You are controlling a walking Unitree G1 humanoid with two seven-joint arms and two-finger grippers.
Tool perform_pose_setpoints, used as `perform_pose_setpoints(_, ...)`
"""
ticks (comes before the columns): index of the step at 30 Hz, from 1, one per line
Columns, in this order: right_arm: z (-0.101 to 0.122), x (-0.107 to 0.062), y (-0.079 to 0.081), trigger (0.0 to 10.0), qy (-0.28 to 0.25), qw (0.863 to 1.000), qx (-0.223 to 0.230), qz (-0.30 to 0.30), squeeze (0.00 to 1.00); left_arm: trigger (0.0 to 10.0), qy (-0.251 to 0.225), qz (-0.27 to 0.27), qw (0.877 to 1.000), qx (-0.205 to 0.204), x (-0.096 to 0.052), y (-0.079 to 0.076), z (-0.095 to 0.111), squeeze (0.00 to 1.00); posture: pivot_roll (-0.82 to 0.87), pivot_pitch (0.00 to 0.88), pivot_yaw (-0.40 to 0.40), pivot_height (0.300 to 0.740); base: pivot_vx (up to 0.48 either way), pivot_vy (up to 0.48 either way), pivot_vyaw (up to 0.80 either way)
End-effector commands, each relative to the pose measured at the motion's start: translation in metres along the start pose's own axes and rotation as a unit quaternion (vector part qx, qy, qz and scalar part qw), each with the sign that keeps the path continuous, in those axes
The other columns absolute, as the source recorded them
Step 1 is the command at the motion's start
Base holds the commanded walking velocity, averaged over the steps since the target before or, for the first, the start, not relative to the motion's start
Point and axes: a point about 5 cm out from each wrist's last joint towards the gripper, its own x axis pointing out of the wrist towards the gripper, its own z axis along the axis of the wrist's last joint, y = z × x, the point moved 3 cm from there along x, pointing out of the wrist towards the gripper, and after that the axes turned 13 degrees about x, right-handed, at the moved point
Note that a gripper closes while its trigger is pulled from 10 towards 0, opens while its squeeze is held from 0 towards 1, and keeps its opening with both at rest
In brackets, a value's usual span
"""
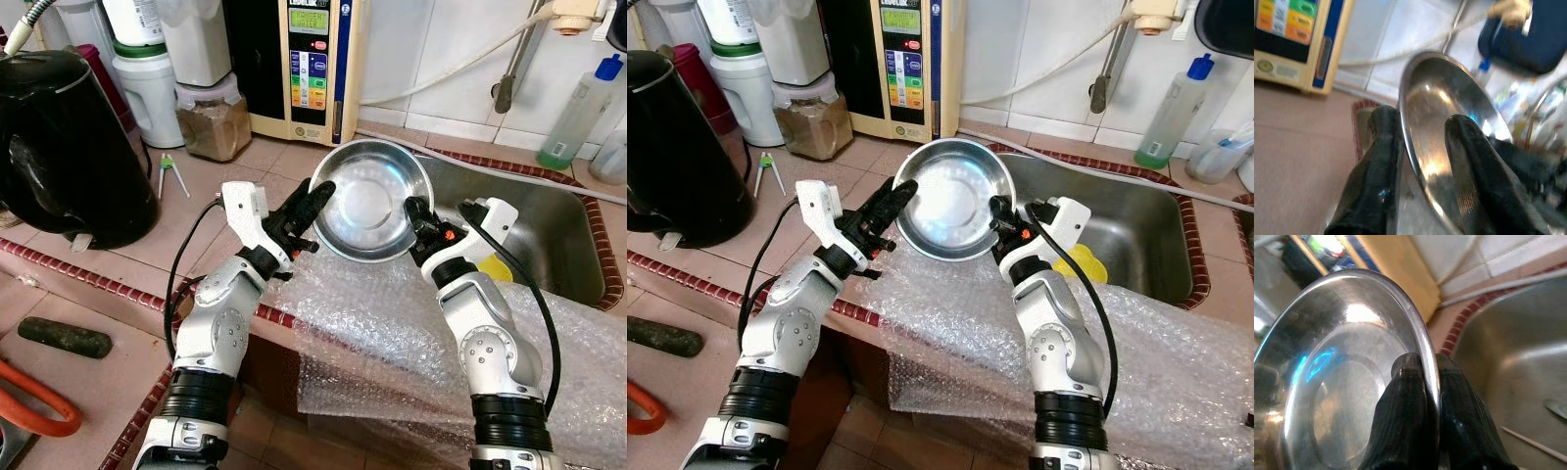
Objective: Kitchen organization
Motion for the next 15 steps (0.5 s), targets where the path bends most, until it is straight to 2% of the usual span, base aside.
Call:
perform_pose_setpoints(1, 0.020, 0.002, -0.013, 0.0, -0.043, 0.998, -0.012, -0.046, 0.00, 10.0, 0.003, -0.038, 0.999, 0.012, 0.003, -0.013, -0.001, 1.00, -0.03, 0.038, 0.028, 0.740, 0.000, 0.000, 0.00)
perform_pose_setpoints(5, 0.033, 0.003, -0.029, 0.0, -0.064, 0.993, -0.032, -0.090, 0.00, 10.0, 0.033, -0.064, 0.997, 0.026, -0.003, -0.019, -0.010, 1.00, -0.02, 0.043, 0.033, 0.740, 0.000, 0.000, 0.00)
perform_pose_setpoints(8, 0.036, 0.004, -0.032, 0.0, -0.067, 0.992, -0.037, -0.099, 0.00, 10.0, 0.040, -0.070, 0.996, 0.025, -0.005, -0.020, -0.013, 1.00, -0.02, 0.044, 0.035, 0.740, 0.000, 0.000, 0.00)
perform_pose_setpoints(10, 0.042, 0.005, -0.043, 0.0, -0.077, 0.987, -0.050, -0.129, 0.00, 10.0, 0.060, -0.078, 0.995, 0.036, -0.011, -0.021, -0.020, 1.00, -0.02, 0.051, 0.041, 0.740, 0.000, 0.000, 0.00)
perform_pose_setpoints(13, 0.045, 0.005, -0.048, 0.0, -0.081, 0.985, -0.056, -0.144, 0.00, 10.0, 0.069, -0.078, 0.994, 0.042, -0.014, -0.020, -0.023, 1.00, -0.02, 0.053, 0.042, 0.740, 0.000, 0.000, 0.00)
perform_pose_setpoints(15, 0.052, 0.005, -0.067, 0.0, -0.089, 0.974, -0.067, -0.196, 0.00, 10.0, 0.091, -0.080, 0.991, 0.057, -0.020, -0.020, -0.031, 1.00, -0.01, 0.058, 0.047, 0.740, 0.000, 0.000, 0.00)
